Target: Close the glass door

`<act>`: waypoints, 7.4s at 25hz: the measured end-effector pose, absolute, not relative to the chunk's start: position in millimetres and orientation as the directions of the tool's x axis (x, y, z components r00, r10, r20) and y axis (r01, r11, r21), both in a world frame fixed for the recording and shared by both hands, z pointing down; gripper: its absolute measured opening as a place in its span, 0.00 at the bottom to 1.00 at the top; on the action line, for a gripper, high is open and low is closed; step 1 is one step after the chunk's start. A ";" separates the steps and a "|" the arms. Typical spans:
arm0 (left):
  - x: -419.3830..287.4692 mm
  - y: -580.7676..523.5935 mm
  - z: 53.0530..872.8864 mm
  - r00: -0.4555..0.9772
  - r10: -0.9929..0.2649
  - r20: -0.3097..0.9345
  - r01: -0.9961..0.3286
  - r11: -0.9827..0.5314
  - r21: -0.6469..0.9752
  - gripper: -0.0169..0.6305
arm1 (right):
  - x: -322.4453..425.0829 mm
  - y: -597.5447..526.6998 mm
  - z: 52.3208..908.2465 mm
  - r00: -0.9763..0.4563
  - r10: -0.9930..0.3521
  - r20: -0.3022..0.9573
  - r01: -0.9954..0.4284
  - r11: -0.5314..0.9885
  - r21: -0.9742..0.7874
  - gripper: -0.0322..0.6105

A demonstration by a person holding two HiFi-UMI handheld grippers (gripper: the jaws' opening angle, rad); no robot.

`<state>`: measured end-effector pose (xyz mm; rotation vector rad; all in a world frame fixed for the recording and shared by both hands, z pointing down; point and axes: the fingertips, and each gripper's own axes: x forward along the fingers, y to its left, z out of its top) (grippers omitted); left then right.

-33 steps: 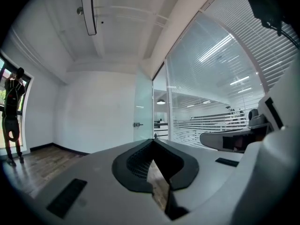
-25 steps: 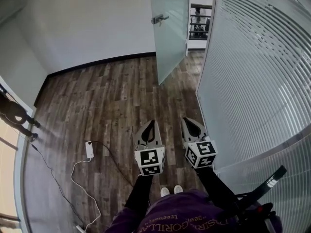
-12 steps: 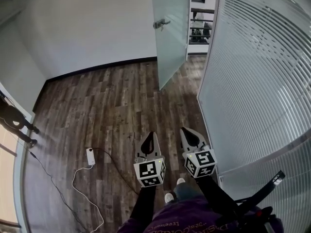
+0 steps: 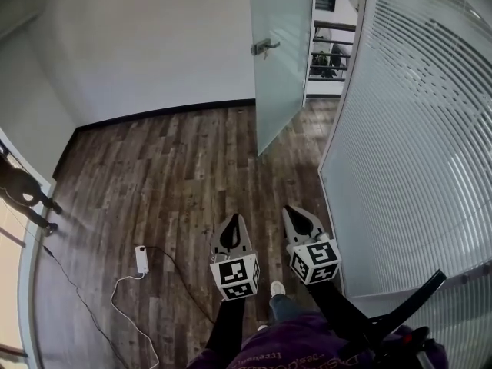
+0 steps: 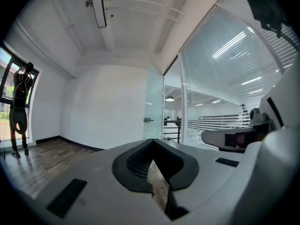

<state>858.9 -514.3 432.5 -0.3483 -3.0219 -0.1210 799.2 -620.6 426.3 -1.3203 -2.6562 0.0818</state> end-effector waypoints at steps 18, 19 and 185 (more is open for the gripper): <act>723.1 -459.4 426.6 -0.948 0.300 0.107 0.308 0.949 0.068 0.03 | 655.9 -552.5 426.5 -0.504 0.852 0.142 0.843 0.521 -0.136 0.05; 719.5 -456.2 427.9 -0.946 0.304 0.110 0.312 0.948 0.068 0.03 | 651.9 -549.0 427.7 -0.500 0.854 0.142 0.844 0.518 -0.138 0.05; -279.4 338.7 466.1 -0.958 -0.266 0.109 -0.255 0.961 0.106 0.03 | -288.9 243.6 472.5 -0.857 0.489 0.164 0.475 0.872 -0.120 0.05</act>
